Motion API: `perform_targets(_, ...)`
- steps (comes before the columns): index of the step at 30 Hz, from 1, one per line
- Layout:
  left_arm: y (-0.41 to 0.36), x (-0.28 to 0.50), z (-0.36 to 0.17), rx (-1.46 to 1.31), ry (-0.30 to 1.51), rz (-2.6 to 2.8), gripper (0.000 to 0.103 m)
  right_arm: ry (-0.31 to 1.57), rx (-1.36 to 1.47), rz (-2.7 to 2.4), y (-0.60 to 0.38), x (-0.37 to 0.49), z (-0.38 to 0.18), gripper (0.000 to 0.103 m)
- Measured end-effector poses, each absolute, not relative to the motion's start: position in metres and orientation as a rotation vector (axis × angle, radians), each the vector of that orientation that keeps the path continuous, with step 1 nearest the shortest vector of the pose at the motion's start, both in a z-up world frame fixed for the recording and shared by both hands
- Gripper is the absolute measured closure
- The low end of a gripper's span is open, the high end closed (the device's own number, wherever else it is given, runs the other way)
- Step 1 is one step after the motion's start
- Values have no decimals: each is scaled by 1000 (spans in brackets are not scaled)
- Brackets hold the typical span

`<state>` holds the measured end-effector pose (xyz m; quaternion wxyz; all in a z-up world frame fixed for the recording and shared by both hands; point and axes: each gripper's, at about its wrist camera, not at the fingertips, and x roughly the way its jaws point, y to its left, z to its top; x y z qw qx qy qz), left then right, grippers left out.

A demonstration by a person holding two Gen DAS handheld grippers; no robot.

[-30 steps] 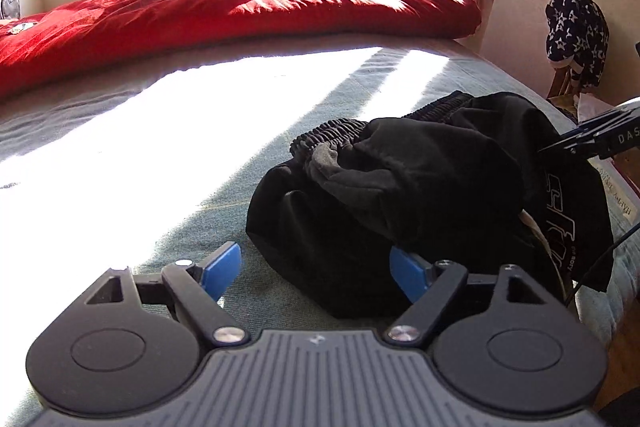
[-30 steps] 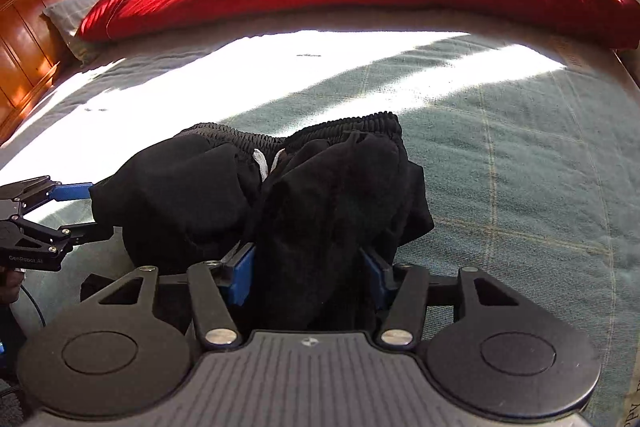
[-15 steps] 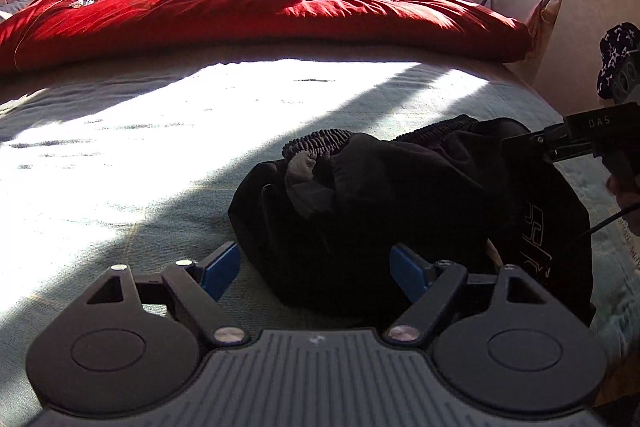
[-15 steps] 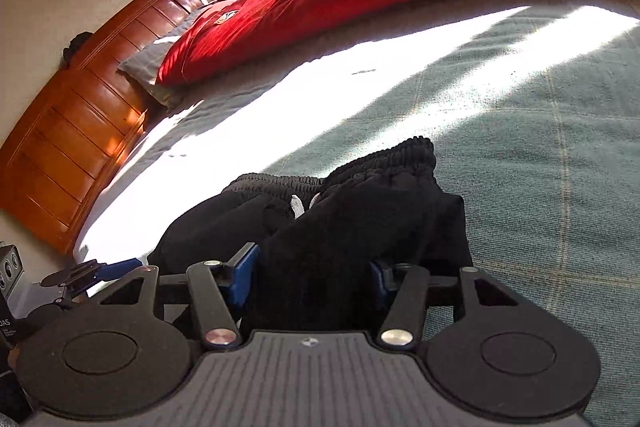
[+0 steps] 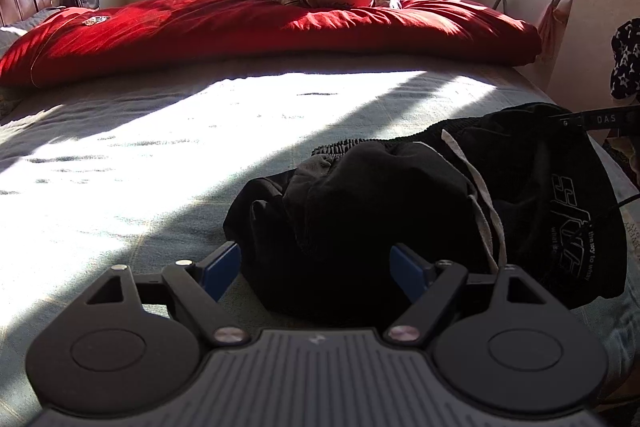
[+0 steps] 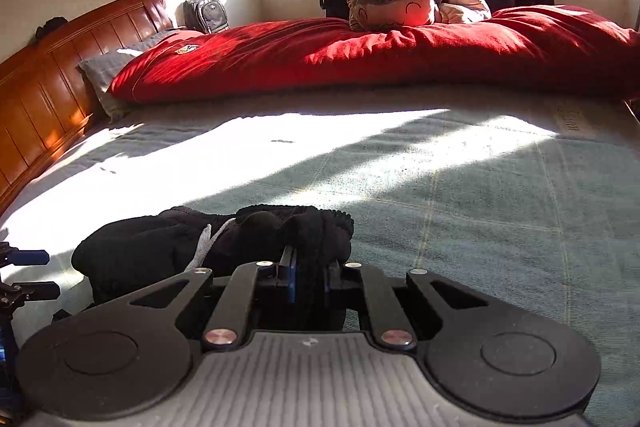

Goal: Fold clothes

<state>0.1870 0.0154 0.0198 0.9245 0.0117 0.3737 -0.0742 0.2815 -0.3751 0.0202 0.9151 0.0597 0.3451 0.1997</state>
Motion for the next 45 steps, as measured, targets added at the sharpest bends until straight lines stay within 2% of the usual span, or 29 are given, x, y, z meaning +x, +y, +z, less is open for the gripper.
perform_targets(5, 12, 205, 23, 24, 757, -203, 22, 696, 78, 245, -418, 269, 25, 90)
perform_targets(14, -7, 253, 19, 41, 764, -316, 36, 775, 44, -9, -474, 242, -1, 90)
perform_targets(20, -26, 284, 8, 66, 785, -380, 38, 821, 75, -34, -479, 231, -18, 88)
perform_targets(26, 0, 278, 1, 21, 808, -299, 36, 795, 124, -58, -487, 222, -7, 78)
perform_targets(30, 33, 268, -9, -49, 854, -215, 36, 749, 124, -88, -491, 214, 6, 60)
perform_targets(33, 52, 254, -19, -123, 896, -163, 36, 708, 127, -79, -491, 211, 19, 60)
perform_targets(37, 62, 223, -20, -176, 904, -196, 35, 663, 111, -33, -480, 212, 35, 52)
perform_targets(39, 62, 208, -18, -178, 909, -237, 27, 655, 105, 0, -473, 214, 38, 51)
perform_targets(43, 63, 185, -19, -191, 920, -279, 26, 663, 91, 85, -454, 223, 38, 50)
perform_targets(45, 61, 181, -24, -206, 924, -287, 22, 669, 82, 120, -444, 228, 37, 50)
